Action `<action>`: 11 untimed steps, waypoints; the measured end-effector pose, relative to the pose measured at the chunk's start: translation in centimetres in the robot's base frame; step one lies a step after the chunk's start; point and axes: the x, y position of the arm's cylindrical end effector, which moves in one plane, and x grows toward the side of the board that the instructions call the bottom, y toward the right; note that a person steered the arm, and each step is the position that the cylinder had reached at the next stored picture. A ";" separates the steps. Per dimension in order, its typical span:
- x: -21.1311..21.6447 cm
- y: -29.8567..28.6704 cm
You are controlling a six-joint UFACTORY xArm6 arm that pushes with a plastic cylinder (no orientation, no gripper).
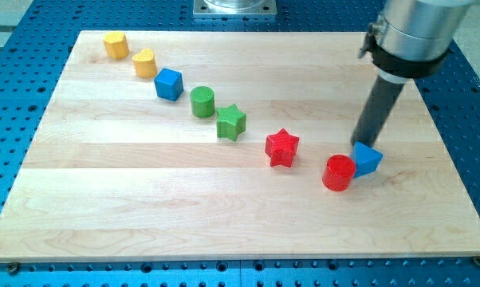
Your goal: Move the blue triangle bottom right of the board
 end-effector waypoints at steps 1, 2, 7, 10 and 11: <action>2.0 -2.4; 6.3 -0.2; 5.0 7.2; 10.8 6.4; 12.9 4.0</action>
